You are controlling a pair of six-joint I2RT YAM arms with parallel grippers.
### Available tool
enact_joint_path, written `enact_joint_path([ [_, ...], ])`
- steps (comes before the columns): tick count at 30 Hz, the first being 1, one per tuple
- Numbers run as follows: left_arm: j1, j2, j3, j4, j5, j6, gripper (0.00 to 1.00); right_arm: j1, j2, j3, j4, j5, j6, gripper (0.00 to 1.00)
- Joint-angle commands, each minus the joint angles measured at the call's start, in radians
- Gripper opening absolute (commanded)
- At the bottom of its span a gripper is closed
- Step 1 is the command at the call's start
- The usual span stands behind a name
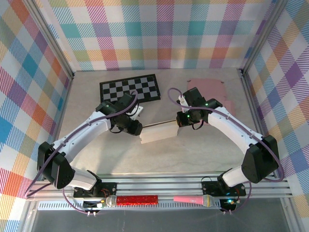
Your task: Fold the paper box
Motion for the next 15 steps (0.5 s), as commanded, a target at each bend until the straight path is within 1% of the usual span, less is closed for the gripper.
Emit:
enact_joint_path([
  [1,0.006,0.016,0.031,-0.008,0.004,0.004,0.36,0.006,0.012,-0.001,-0.011,-0.013,0.010,0.00],
  [3,0.006,0.024,0.038,-0.001,0.010,0.003,0.33,0.006,0.012,-0.001,-0.010,-0.013,0.011,0.00],
  [5,0.006,0.034,0.045,0.001,0.019,0.001,0.28,0.006,0.011,-0.001,-0.010,-0.013,0.012,0.00],
  [7,0.006,0.043,0.052,0.000,0.023,-0.002,0.20,0.006,0.011,-0.001,-0.008,-0.012,0.013,0.00],
  [8,0.006,0.044,0.052,0.001,0.024,-0.002,0.18,0.006,0.010,-0.001,-0.008,-0.012,0.013,0.00],
  [15,0.006,0.046,0.046,0.010,0.037,-0.019,0.08,0.006,0.011,-0.003,-0.005,-0.012,0.017,0.00],
])
